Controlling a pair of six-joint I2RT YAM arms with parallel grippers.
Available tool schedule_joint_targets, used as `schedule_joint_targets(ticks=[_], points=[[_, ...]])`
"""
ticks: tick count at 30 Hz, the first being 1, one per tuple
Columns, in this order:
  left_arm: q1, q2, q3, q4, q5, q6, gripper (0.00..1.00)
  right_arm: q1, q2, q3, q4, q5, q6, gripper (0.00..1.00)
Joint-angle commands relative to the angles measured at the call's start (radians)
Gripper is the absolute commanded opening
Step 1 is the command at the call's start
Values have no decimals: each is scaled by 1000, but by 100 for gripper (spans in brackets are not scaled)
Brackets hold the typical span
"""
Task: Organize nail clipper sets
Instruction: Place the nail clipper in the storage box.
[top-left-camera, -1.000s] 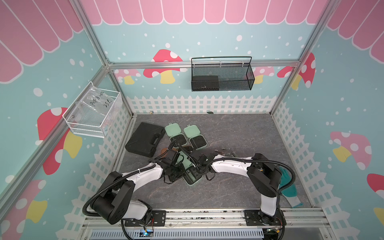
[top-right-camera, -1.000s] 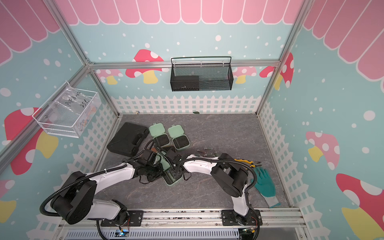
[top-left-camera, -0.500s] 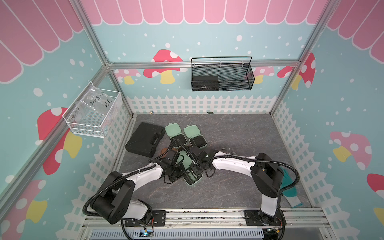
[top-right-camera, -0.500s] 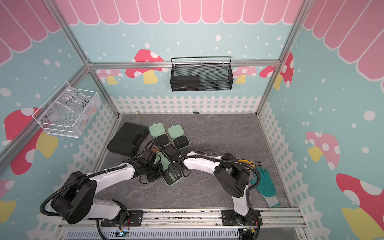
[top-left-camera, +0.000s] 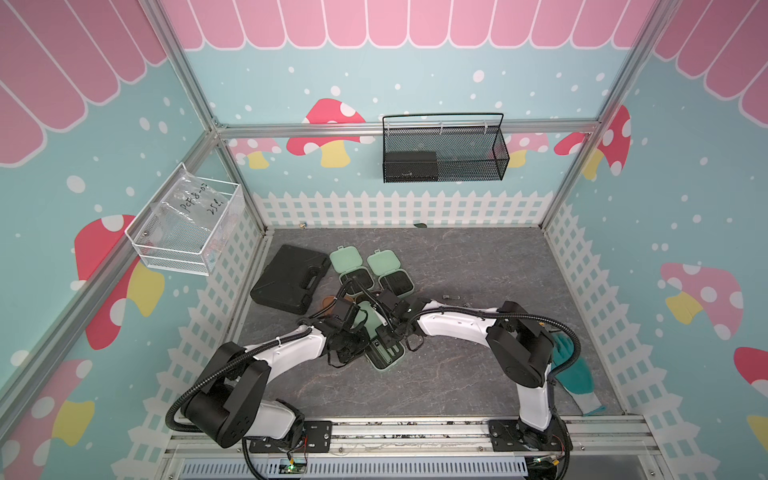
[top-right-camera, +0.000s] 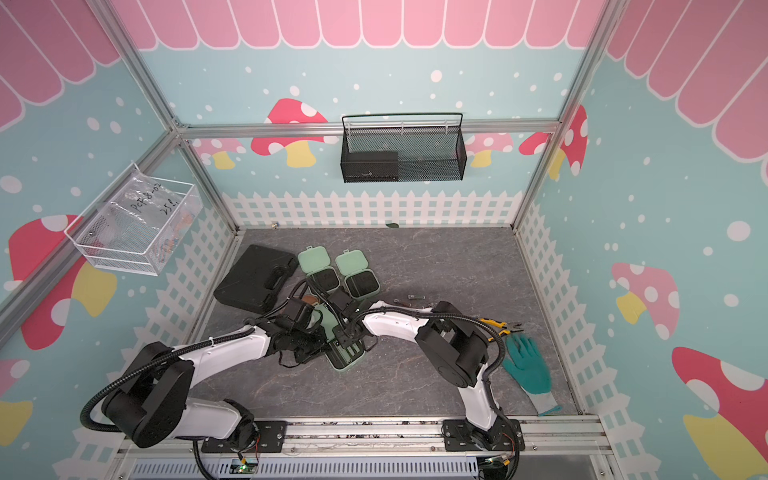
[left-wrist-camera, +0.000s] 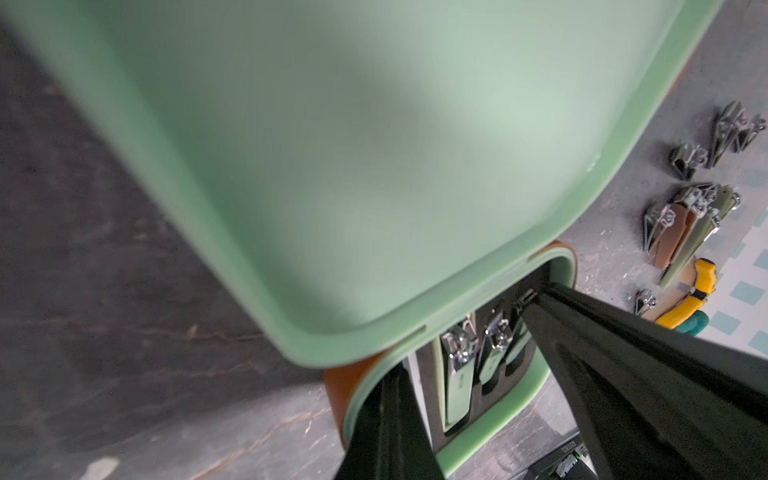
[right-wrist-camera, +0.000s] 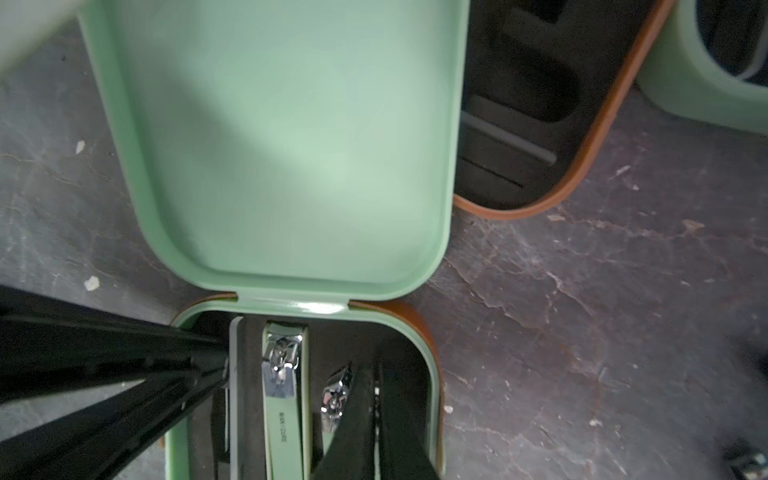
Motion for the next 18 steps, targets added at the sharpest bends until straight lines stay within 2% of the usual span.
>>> schedule_joint_targets(ticks=[1,18], points=[[6,45,-26,-68,-71,-3,0,-1,17,4,14,-10,-7,8],[6,46,-28,-63,-70,-5,0,-1,-65,-258,94,5,87,7]])
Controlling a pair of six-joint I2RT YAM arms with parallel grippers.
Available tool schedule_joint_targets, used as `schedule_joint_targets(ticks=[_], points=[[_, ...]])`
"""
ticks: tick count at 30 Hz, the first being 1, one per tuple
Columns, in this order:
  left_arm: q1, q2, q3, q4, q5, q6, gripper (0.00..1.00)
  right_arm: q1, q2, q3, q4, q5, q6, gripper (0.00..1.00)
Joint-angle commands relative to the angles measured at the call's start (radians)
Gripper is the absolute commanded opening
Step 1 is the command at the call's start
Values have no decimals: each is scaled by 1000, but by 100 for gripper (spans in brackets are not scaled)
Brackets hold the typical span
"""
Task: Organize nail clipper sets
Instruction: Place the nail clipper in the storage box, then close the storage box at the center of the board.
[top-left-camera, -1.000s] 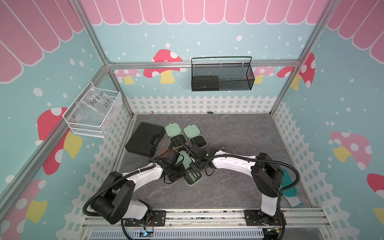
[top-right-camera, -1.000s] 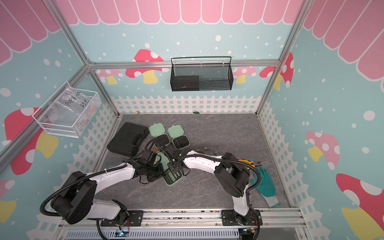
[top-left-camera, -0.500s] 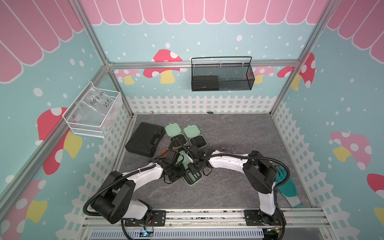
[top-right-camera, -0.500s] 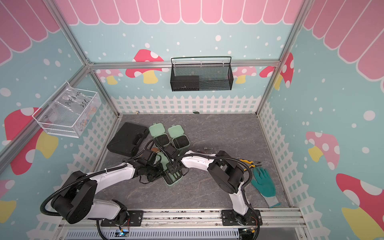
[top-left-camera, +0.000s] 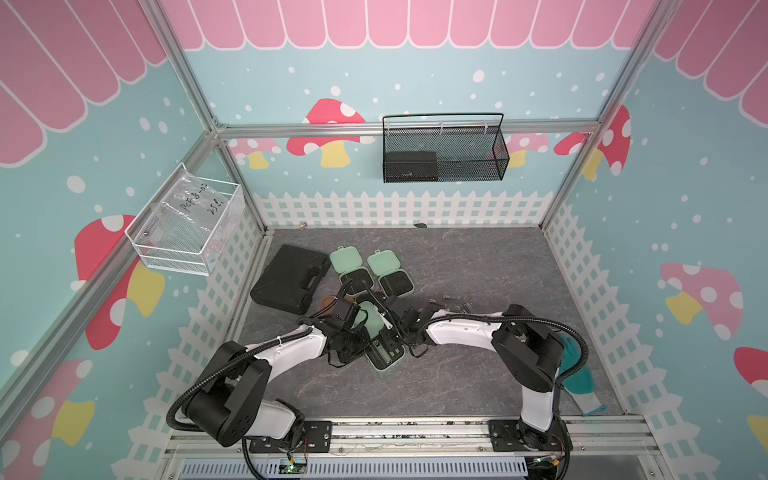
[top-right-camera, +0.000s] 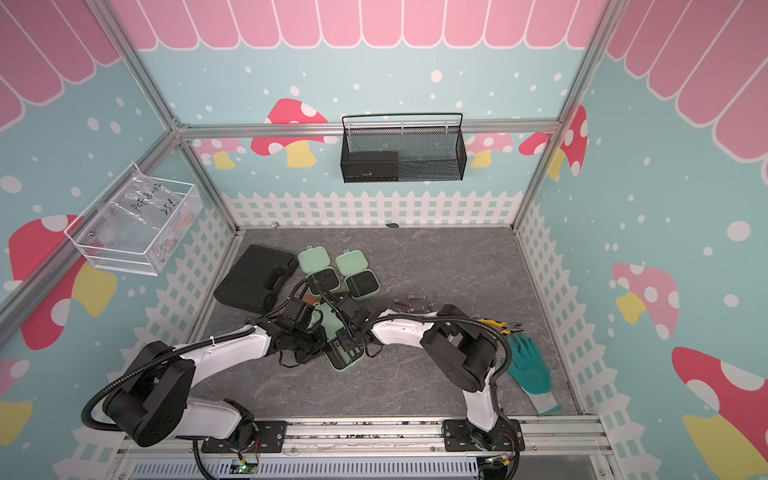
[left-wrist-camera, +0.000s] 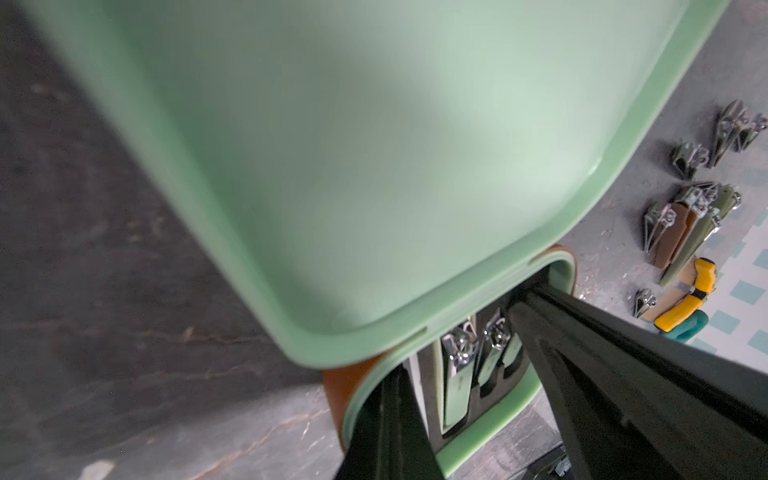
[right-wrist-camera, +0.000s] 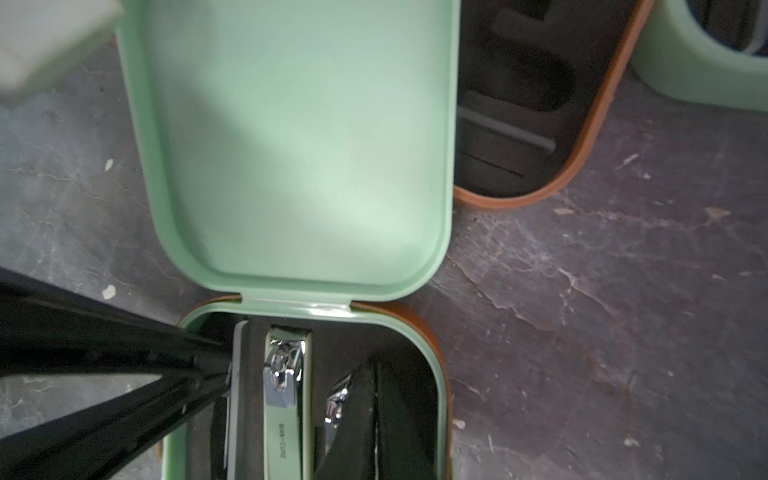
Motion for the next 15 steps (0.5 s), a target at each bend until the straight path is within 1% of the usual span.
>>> schedule_joint_targets(ticks=[1,4,5,9,11,15], points=[[6,39,-33,-67,-75,-6,0,-1,7,-62,-131,16,27,7],[6,33,-35,-67,-77,-5,0,-1,6,-14,-143,31,7,9],[6,31,-35,-67,-75,-5,0,-1,-27,13,-152,36,-2,11],[6,20,-32,-67,-74,-9,0,0,-72,114,-187,53,-25,17],[6,16,-30,-66,-72,-10,0,-1,-103,129,-197,54,-29,19],[6,17,-26,-68,-71,-9,0,-1,-139,105,-232,60,-21,25]])
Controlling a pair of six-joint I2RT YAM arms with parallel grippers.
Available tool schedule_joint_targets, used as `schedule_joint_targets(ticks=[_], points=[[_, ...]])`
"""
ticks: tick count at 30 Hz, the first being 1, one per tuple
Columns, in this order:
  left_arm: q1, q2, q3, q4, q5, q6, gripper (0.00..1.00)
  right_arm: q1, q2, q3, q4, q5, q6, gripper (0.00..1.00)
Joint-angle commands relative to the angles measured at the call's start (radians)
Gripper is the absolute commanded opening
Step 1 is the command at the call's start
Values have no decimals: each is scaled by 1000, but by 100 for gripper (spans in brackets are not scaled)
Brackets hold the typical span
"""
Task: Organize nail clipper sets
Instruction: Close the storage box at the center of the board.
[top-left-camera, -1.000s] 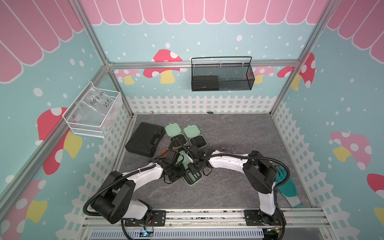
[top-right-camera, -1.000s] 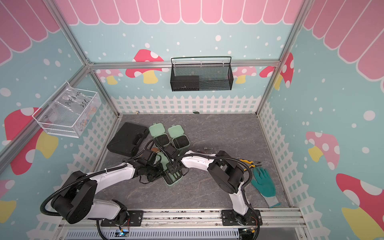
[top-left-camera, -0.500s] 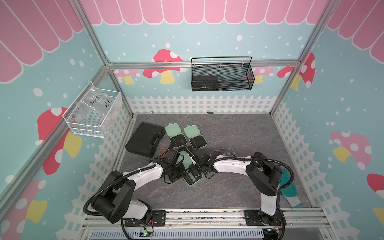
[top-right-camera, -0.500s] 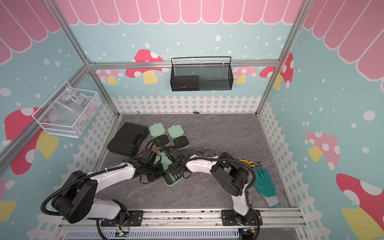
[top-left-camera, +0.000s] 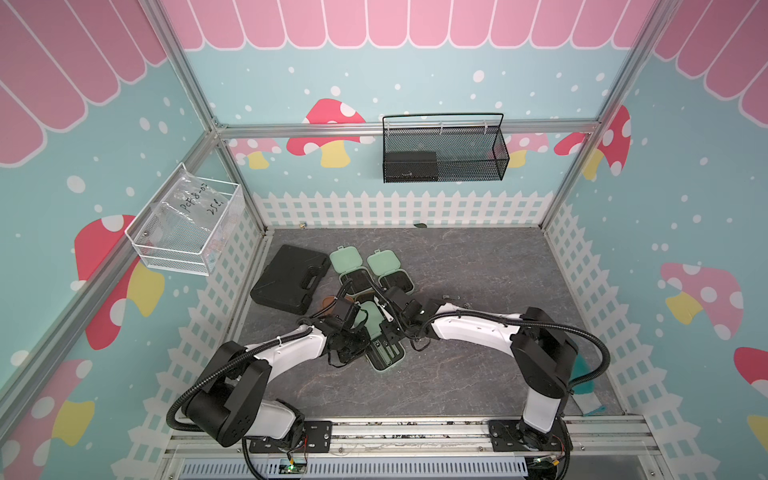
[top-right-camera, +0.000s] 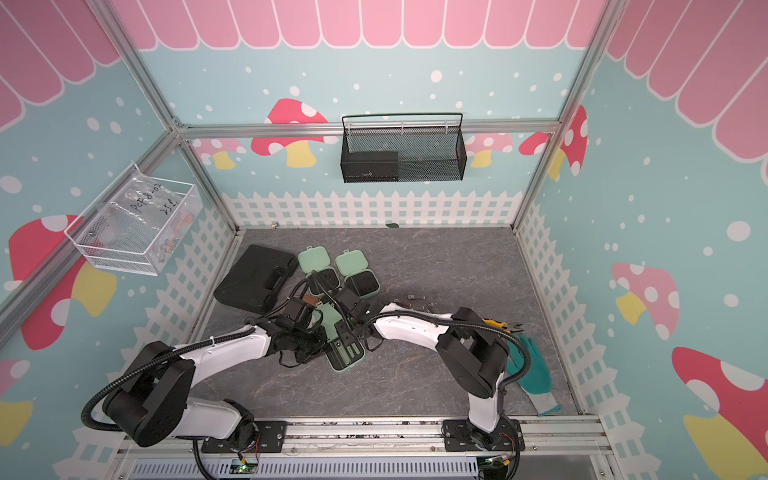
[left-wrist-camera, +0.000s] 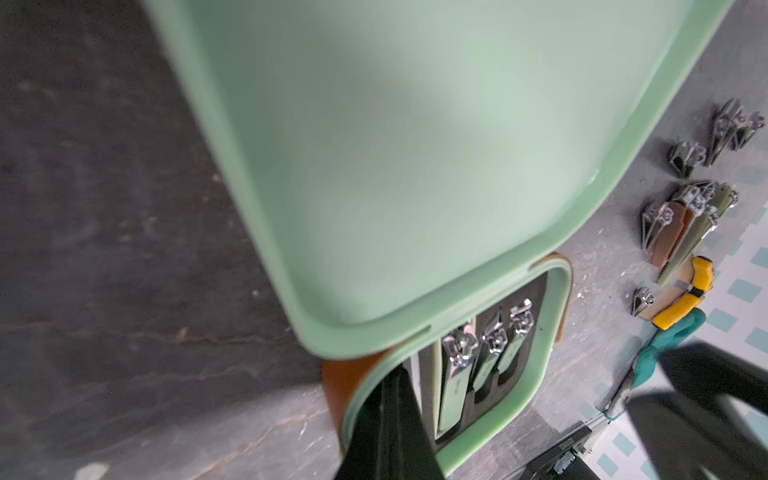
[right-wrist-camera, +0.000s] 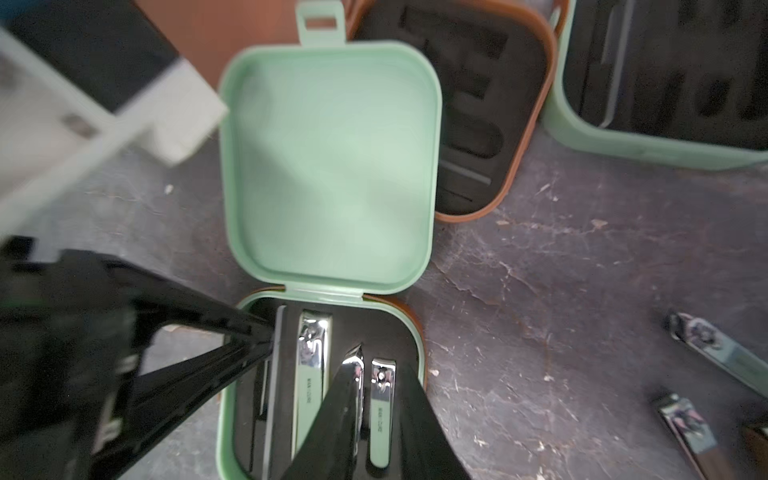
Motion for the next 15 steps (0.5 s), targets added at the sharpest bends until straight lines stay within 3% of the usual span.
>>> schedule_joint_targets(ticks=[1,6,15], points=[[6,19,-24,-68,-74,-9,0,-1,-37,-4,-80,21,2,26],[6,22,-19,-68,-71,-7,0,0,-23,-65,-90,7,28,34],[6,21,-13,-70,-70,-6,0,0,26,-90,-94,-6,54,34]])
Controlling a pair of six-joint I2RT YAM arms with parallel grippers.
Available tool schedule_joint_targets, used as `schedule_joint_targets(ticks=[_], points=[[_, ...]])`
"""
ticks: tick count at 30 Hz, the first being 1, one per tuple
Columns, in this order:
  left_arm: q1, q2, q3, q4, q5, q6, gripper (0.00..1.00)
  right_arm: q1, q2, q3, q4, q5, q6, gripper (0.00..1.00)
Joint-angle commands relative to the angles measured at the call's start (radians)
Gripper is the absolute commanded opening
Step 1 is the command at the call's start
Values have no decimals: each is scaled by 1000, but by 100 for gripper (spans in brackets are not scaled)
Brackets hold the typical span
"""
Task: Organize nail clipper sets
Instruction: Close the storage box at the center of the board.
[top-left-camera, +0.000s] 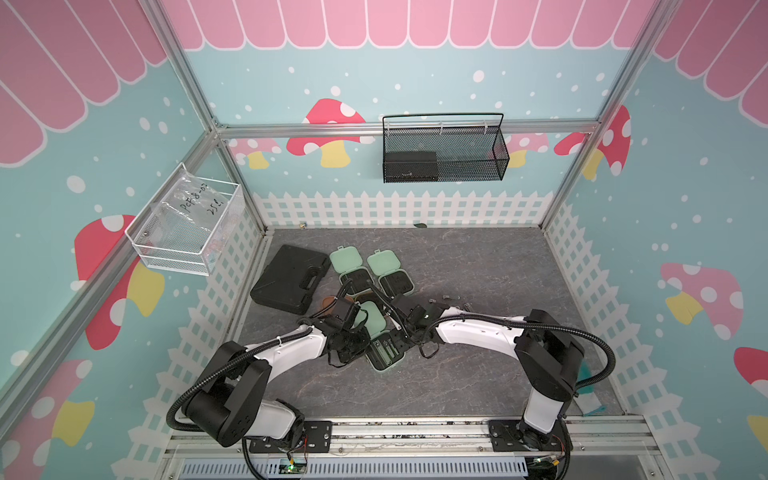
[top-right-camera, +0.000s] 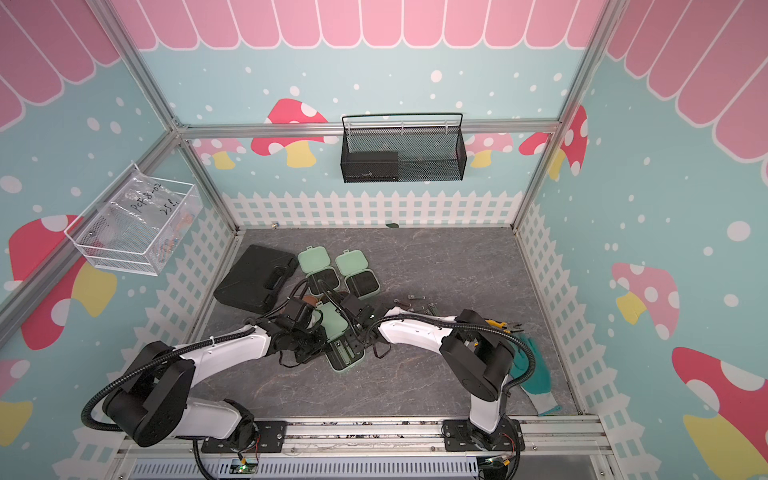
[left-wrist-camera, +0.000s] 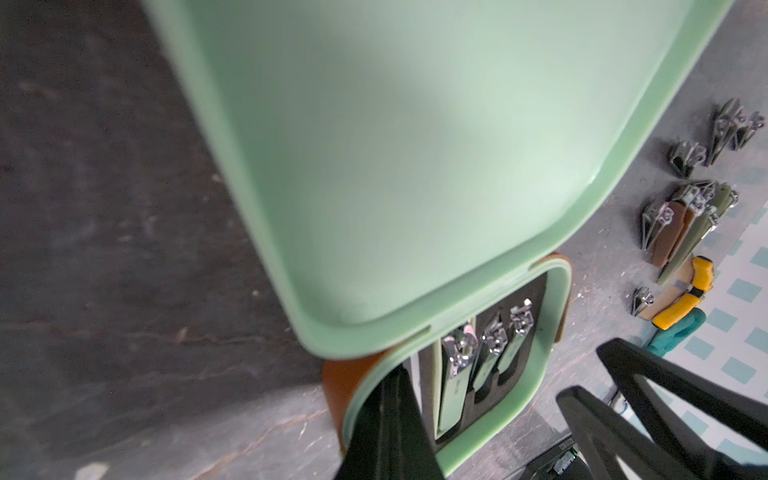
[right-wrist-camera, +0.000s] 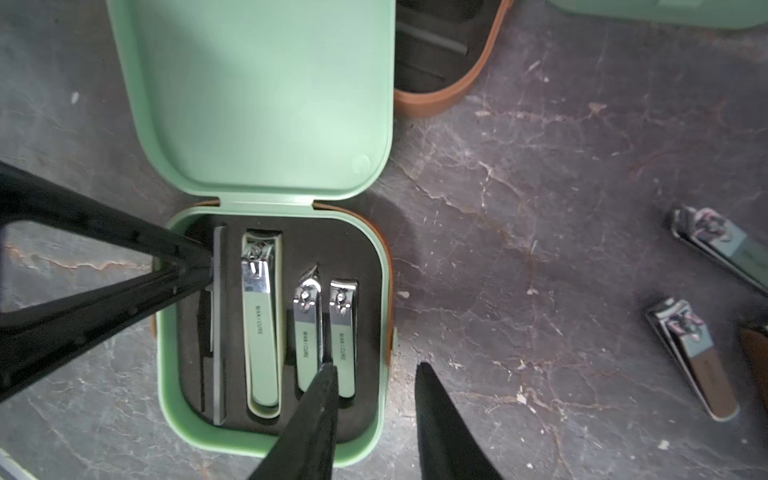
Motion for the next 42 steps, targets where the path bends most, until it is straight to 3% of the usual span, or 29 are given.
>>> schedule_joint_targets(ticks=[1,6,15,16,20,25,28,32,37,42], points=[[6,22,-12,-71,-71,-6,0,1,26,-15,-19,-9,25,33],[6,22,-9,-73,-72,-5,0,2,57,-28,-21,-2,46,25],[6,-20,15,-73,-66,10,0,2,80,-39,-36,40,69,1],[6,-41,23,-73,-64,16,3,2,80,-37,-38,45,68,0],[6,-156,42,-109,-92,48,56,-1,74,-16,-62,75,29,0],[25,-305,59,-257,-227,93,89,-26,-7,-23,-46,29,-117,0],[70,-365,39,-309,-252,109,93,-58,-81,-43,-20,-52,-216,0],[153,-424,-13,-277,-205,132,95,-98,-151,-67,16,-170,-295,0],[168,-481,-73,-137,-138,131,96,-104,-180,-77,35,-263,-364,0],[171,-550,-136,19,-85,87,97,-104,-162,-86,32,-268,-385,0]])
